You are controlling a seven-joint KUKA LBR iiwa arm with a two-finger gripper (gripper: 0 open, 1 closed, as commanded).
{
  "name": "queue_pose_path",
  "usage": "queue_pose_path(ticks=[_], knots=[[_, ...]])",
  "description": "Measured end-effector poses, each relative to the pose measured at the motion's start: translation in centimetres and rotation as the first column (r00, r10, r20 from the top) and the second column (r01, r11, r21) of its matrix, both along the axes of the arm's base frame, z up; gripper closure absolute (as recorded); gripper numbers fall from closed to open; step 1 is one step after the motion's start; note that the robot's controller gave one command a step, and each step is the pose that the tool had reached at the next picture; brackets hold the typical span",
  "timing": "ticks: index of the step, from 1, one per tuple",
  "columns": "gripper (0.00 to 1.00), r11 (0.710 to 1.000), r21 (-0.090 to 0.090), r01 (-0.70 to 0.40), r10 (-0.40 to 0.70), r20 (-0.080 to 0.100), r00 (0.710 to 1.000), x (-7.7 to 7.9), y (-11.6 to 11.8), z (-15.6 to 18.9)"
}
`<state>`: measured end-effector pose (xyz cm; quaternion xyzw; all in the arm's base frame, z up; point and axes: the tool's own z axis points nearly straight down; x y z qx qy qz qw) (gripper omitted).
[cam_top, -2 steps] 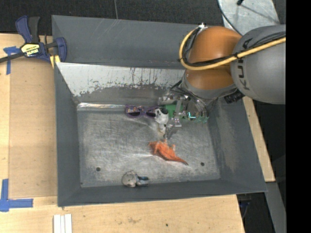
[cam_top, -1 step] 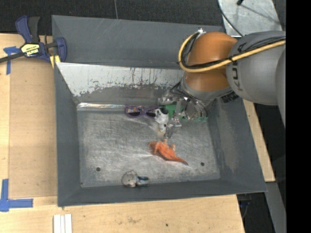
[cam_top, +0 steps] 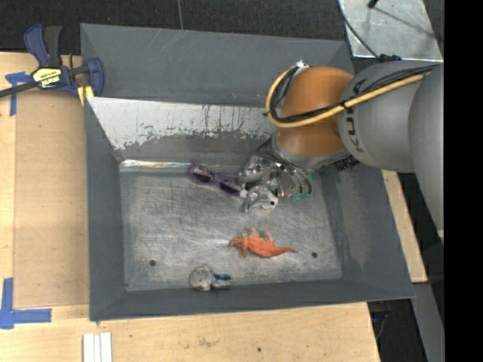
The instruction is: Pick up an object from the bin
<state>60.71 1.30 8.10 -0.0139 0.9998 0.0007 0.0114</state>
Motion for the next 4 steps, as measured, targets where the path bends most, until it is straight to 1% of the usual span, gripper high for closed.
queue_pose_path(ticks=[1, 2, 3, 4], knots=[[1.0, 1.0, 0.0, 0.0, 0.0, 0.0, 1.0, 0.0, 0.0, 0.0], [1.0, 1.0, -0.002, -0.001, 0.001, -0.026, 1.0, 0.0, 0.6, 3.9], [1.0, 1.0, -0.001, 0.007, -0.007, -0.013, 1.0, 0.9, 1.1, 7.7], [1.0, 0.998, -0.002, 0.059, -0.059, -0.028, 0.998, -2.3, 1.8, 11.2]])
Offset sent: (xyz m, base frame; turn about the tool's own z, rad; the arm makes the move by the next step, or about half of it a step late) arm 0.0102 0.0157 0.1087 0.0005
